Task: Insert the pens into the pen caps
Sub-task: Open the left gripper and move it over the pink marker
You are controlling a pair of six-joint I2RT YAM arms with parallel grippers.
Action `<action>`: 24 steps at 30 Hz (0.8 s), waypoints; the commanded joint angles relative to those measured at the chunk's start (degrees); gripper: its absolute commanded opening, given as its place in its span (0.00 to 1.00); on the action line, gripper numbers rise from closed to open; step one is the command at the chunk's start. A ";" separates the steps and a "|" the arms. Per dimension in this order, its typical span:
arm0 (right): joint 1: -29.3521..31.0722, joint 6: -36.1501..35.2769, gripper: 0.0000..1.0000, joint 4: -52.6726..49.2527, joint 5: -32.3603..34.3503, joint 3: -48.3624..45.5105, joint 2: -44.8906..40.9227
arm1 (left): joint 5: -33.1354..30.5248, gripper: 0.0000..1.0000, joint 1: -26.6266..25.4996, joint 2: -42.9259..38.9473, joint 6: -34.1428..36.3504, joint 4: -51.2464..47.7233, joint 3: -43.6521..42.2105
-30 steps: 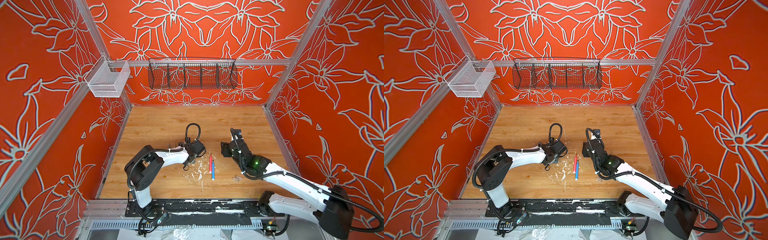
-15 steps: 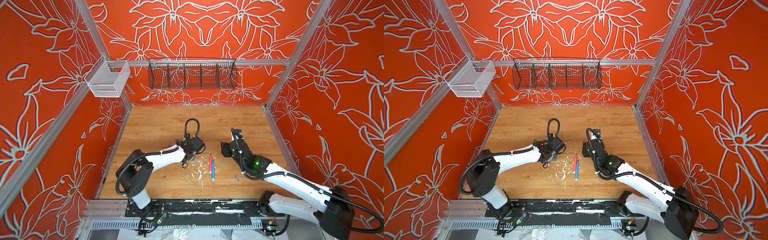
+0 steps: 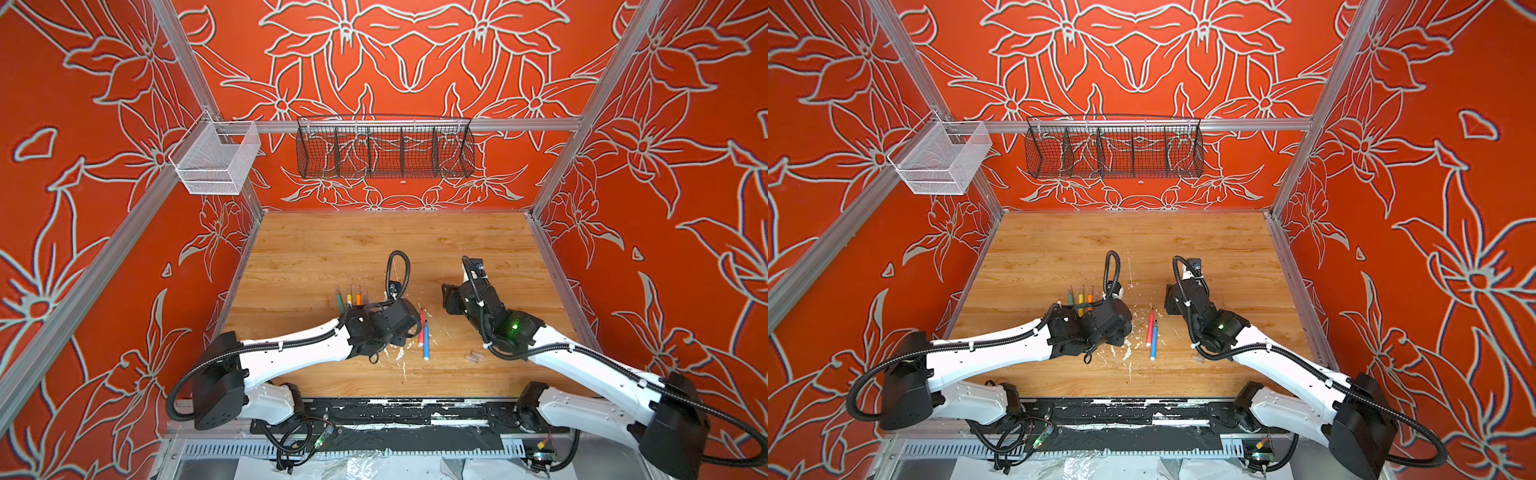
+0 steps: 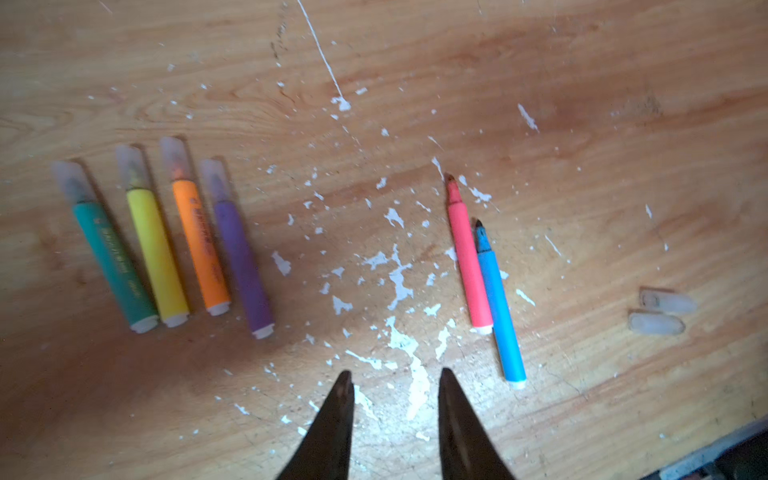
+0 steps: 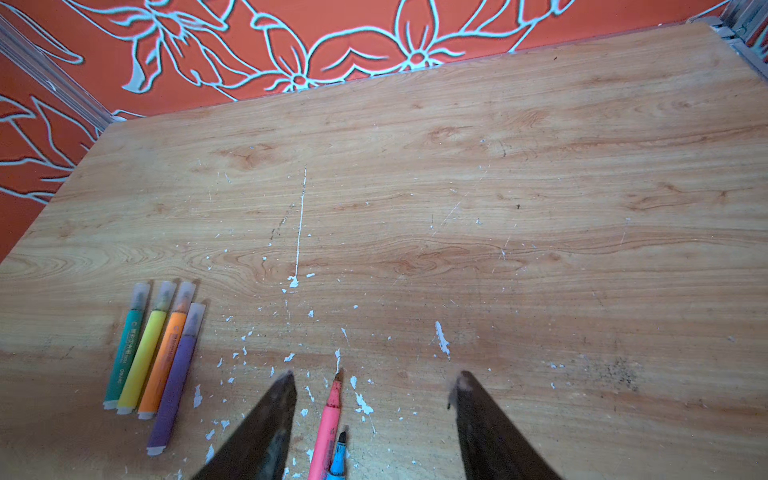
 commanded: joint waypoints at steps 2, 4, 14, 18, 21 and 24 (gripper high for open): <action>-0.43 0.19 0.63 -1.35 -0.04 1.76 0.07 | 1.84 0.30 -2.77 5.24 -2.55 1.54 1.11; -0.47 0.17 0.63 -1.50 -0.08 1.77 -0.08 | 2.03 0.30 -3.78 7.89 -2.87 1.94 2.02; -2.74 1.79 0.64 -1.72 -2.69 1.46 0.18 | 4.20 0.28 -5.17 18.31 -3.78 4.54 5.73; -3.73 2.42 0.64 -1.80 -4.04 1.24 0.37 | 2.97 0.28 -5.16 20.36 -4.30 3.92 6.70; -4.19 2.65 0.64 -1.90 -4.51 1.23 0.25 | 2.65 0.28 -5.16 21.42 -4.39 3.59 7.03; -4.46 2.84 0.64 -1.91 -5.03 1.20 0.42 | 1.02 0.26 -5.14 22.35 -4.47 1.99 7.92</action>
